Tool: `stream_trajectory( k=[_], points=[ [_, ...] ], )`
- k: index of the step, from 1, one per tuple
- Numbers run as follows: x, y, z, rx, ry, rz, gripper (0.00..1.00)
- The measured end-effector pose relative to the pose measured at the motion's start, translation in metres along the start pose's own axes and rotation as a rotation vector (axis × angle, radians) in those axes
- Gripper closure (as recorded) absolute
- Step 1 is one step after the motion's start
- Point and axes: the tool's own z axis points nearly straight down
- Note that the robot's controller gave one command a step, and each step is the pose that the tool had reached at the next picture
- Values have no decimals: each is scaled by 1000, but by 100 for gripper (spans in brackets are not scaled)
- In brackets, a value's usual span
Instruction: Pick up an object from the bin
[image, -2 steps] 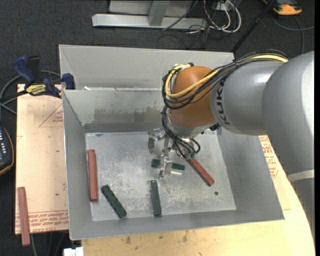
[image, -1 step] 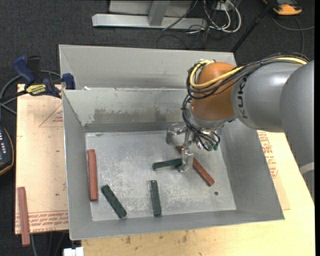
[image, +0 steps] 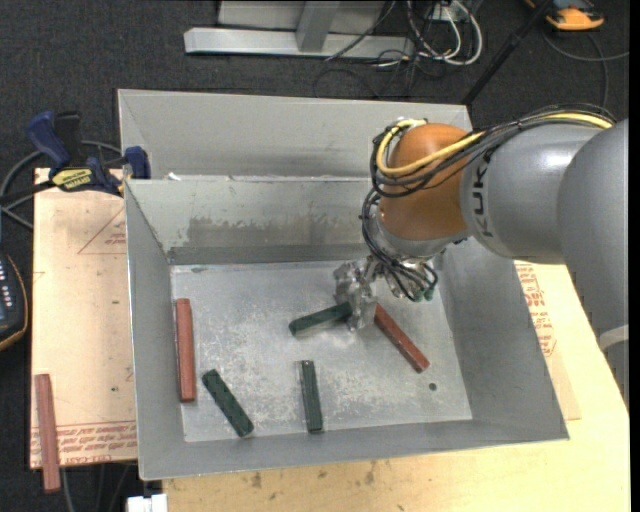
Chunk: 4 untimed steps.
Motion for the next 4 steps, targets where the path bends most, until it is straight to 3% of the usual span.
stream_trajectory(
  k=[1, 2, 3, 4],
  points=[
    [49, -6, -148, 3, -7, -18, 100],
    [49, -5, -143, 0, 0, -18, 0],
    [96, 4, -7, -2, 11, 132, 0],
    [124, -125, -11, 5, 0, 185, 0]
  ],
)
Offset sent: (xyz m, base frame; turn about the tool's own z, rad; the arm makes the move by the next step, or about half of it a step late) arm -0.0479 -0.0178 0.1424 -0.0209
